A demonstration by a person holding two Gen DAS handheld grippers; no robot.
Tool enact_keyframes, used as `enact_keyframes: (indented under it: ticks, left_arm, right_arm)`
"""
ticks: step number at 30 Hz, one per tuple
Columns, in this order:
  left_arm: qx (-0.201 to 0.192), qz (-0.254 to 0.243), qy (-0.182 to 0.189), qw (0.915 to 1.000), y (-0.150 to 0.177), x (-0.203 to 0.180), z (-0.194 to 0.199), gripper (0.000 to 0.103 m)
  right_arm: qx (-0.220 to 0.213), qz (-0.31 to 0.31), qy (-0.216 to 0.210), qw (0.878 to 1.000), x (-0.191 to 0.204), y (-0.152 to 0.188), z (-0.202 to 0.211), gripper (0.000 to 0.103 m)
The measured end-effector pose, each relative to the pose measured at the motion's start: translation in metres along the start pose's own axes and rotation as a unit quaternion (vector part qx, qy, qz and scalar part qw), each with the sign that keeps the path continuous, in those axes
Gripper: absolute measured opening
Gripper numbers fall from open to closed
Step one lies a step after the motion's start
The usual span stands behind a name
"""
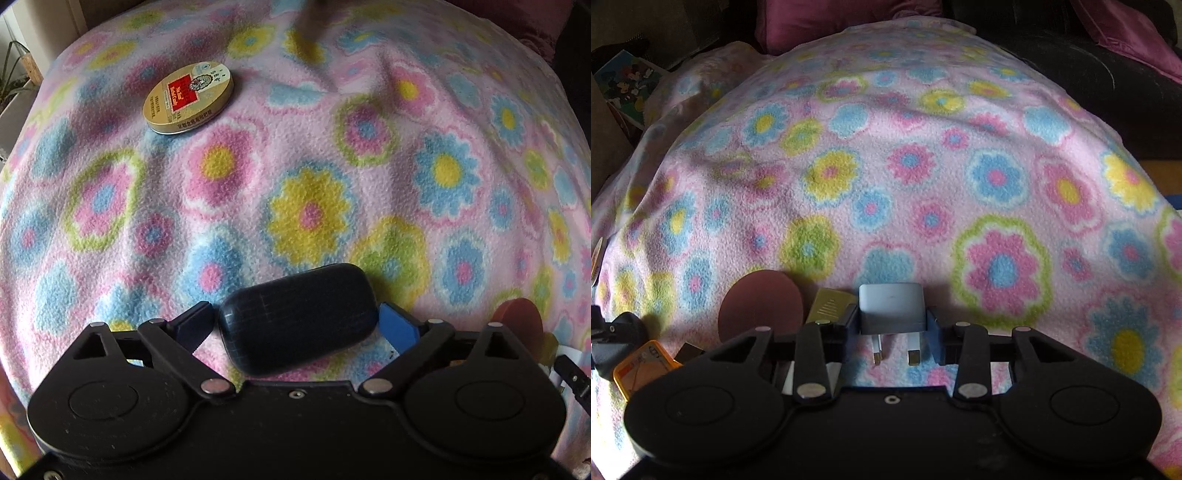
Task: Organize rigid objects
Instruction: 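Close the left tool on the glasses case while the right tool grips the white adapter, then carry the glasses case and white adapter with both tools over the basket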
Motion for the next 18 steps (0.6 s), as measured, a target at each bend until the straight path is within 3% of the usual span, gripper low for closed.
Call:
enact_keyframes:
  ticks: [1, 9, 18]
  left_arm:
    - [0.004, -0.005, -0.003, 1.0, -0.001, -0.003, -0.003, 0.086]
    - [-0.013, -0.046, -0.008, 0.9988, 0.004, -0.013, 0.005, 0.085]
    - [-0.032, -0.089, 0.007, 0.9955, 0.054, -0.009, 0.081, 0.085]
  right_arm:
    - [-0.001, 0.002, 0.002, 1.0, 0.0, 0.0, 0.001, 0.038]
    - [-0.01, -0.004, 0.003, 1.0, -0.004, 0.002, 0.015, 0.038]
    - [-0.005, -0.023, -0.047, 0.999, -0.001, 0.024, 0.082, 0.038]
Point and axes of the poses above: each gripper's, at about its wrist camera, not at the fingertips, and z roughly against the way its jaws point, x to its left, y to its underside, the point moved 1 cm from there along -z, roughly the way its jaws point, and after that the axes turned 8 degrees about -x, right-handed, at the moved point
